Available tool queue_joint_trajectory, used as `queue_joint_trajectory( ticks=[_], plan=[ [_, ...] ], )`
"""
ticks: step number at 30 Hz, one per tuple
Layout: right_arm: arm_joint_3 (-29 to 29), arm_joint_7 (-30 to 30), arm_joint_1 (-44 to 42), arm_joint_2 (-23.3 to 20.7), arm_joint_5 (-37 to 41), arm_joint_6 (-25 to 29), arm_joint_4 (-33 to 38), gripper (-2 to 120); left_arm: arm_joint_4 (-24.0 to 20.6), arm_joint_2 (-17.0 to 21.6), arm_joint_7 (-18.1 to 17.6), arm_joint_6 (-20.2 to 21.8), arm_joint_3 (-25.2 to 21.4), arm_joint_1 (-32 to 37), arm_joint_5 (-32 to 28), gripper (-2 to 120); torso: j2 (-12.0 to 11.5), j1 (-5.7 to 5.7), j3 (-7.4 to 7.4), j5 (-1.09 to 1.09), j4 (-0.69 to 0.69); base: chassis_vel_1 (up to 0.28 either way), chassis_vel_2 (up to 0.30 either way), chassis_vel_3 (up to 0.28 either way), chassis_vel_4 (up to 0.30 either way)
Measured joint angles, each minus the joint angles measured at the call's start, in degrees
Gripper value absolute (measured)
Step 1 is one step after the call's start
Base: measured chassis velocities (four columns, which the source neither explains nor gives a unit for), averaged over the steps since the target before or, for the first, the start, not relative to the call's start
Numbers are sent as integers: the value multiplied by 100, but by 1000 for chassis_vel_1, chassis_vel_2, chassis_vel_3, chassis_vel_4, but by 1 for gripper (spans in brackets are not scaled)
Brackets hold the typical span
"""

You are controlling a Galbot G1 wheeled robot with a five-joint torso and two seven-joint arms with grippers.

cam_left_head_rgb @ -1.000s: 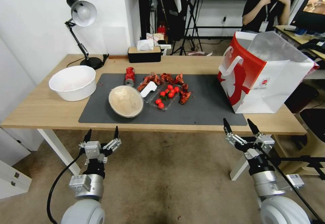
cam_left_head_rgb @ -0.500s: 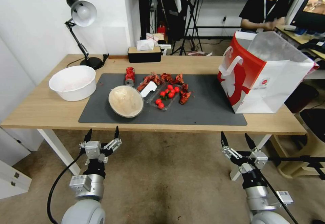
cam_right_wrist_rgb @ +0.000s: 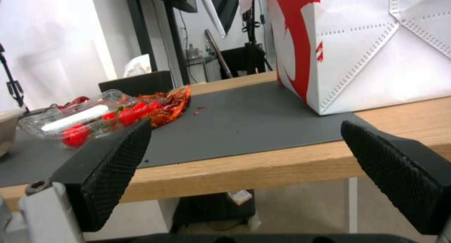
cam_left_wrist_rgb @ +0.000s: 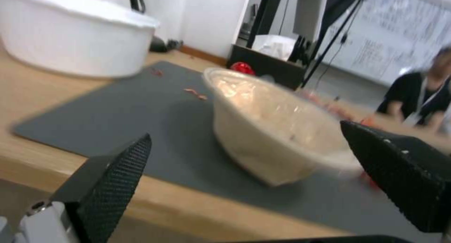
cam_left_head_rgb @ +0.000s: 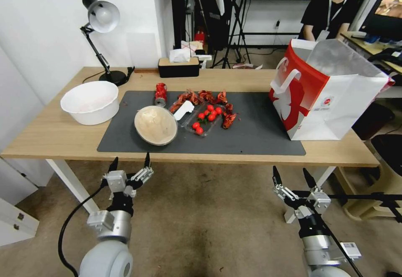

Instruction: Pick up the trash from the table and place it into the takeout bag.

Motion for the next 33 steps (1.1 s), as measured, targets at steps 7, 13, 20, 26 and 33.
queue_joint_trajectory(
  ticks=[7, 13, 20, 26, 33],
  plan=[
    [35, 125, -67, 1, -228, -2, 137, 100, -364, 381, -533, 853, 63, -916, -3409, 100, 0, 0, 0, -1, 0, 0, 0, 0, 0],
    [48, 200, -59, -9, -331, -94, 322, 100, -574, 410, -1302, 1913, -72, -1406, -5095, 100, 0, 0, 0, 0, 0, 0, 0, 0, 0],
    [76, 236, -56, -14, -335, -107, 296, 100, -452, 384, -1573, 2222, -44, -1720, -5391, 100, 0, 0, 0, 0, 0, 0, 0, 0, 0],
    [99, 256, -60, -18, -334, -112, 285, 100, -237, 369, -1717, 2359, 28, -2050, -5674, 100, 0, 1, 0, 0, 0, 0, 0, 0, 0],
    [79, 284, -5, -89, -326, -154, 266, 100, -117, 369, -1854, 2414, 63, -2154, -5683, 82, 0, 0, 0, 0, 1, 0, 0, 0, 0]
  ],
)
